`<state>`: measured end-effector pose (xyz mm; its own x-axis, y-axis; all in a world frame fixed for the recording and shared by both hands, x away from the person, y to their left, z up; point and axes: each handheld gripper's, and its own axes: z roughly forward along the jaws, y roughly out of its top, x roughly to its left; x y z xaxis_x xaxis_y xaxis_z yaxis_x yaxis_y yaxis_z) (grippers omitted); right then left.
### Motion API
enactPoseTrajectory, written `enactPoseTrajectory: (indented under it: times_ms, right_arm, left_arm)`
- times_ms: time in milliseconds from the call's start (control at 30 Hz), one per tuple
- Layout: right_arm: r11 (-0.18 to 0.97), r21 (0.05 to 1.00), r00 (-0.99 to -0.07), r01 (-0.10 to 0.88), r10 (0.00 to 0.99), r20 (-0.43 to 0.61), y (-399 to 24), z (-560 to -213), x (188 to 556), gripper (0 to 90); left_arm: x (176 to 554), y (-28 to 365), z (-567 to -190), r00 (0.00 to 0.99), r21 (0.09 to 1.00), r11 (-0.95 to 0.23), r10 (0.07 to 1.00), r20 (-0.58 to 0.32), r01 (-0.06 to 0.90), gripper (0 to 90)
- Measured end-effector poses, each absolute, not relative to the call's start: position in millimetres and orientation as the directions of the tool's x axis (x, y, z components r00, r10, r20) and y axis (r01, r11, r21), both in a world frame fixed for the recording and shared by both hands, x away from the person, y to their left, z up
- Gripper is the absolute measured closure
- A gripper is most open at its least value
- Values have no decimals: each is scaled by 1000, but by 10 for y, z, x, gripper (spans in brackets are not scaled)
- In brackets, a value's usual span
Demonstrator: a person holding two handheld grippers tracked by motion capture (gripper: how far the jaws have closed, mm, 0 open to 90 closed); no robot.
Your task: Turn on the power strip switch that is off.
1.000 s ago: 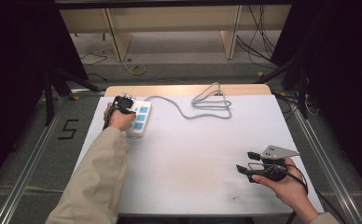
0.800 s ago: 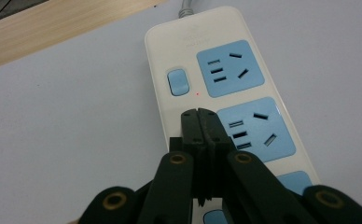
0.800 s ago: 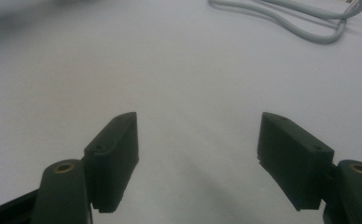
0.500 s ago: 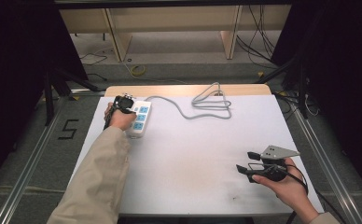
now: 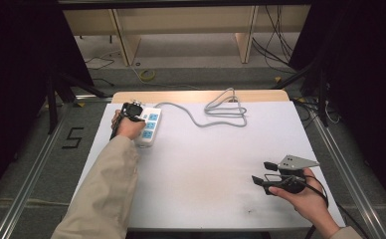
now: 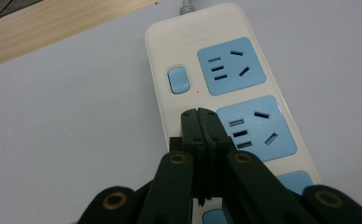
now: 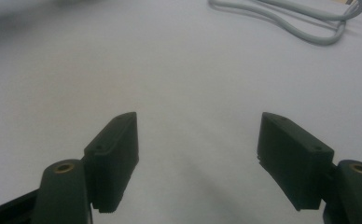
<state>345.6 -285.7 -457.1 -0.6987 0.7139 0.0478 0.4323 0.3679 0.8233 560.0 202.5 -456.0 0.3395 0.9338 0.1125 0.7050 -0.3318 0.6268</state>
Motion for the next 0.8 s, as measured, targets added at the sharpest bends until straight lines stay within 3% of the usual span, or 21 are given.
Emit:
enactPoseTrajectory:
  times_ms: [800]
  right_arm:
    - [365, 826, -696, 429, 716, 45, -2863, -4558, 3447, 298]
  left_arm:
    - [5594, 2038, -4549, 361, 630, -346, 926, 111, 695, 897]
